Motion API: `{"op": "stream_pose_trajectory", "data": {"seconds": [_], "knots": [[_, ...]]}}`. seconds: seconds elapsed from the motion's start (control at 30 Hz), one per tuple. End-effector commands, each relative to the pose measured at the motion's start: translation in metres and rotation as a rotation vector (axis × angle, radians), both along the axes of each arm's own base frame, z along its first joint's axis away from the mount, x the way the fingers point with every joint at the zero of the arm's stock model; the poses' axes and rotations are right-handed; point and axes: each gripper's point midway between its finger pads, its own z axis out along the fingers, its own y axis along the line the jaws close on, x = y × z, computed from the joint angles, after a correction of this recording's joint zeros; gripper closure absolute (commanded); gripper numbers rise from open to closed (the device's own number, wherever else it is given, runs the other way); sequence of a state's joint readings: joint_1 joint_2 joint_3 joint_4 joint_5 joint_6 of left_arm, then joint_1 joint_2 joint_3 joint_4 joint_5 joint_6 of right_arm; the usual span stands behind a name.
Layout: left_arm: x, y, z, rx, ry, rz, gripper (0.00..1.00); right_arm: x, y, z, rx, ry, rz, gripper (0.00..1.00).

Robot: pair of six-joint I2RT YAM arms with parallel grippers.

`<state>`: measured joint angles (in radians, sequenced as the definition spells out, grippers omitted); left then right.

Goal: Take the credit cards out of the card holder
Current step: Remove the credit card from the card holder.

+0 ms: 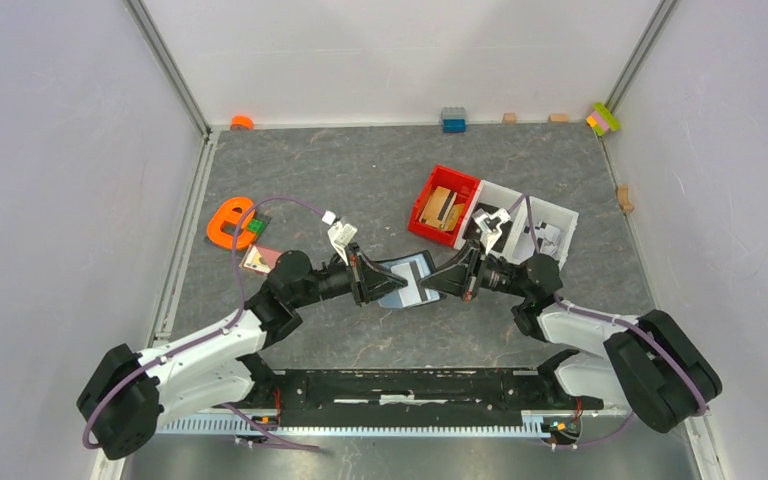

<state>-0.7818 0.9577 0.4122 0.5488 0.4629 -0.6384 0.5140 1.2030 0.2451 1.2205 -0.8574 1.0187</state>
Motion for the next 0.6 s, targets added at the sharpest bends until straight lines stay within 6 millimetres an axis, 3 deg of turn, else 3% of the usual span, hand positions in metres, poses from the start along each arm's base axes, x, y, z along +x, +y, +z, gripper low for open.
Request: {"op": "stream_pose_trajectory", "data": {"seconds": [0.0, 0.1, 0.2, 0.3, 0.47, 0.57], "knots": [[-0.007, -0.006, 0.025, -0.073, -0.047, -0.066, 0.85, -0.010, -0.003, 0.023, 0.087, -0.058, 0.043, 1.00], [-0.011, -0.009, 0.026, -0.086, -0.042, -0.095, 0.87, -0.013, -0.005, 0.027, 0.112, -0.057, 0.058, 1.00], [-0.014, -0.009, 0.028, -0.093, -0.045, -0.111, 0.77, -0.015, -0.007, 0.030, 0.133, -0.048, 0.067, 1.00], [-0.016, -0.008, 0.031, -0.103, -0.055, -0.121, 0.76, -0.016, -0.009, 0.031, 0.145, -0.038, 0.074, 1.00], [-0.023, -0.006, 0.037, -0.129, -0.077, -0.146, 0.83, -0.018, -0.011, 0.035, 0.171, -0.033, 0.089, 1.00], [-0.024, -0.006, 0.038, -0.134, -0.080, -0.146, 0.93, -0.020, -0.013, 0.037, 0.182, -0.033, 0.093, 1.00]]}}
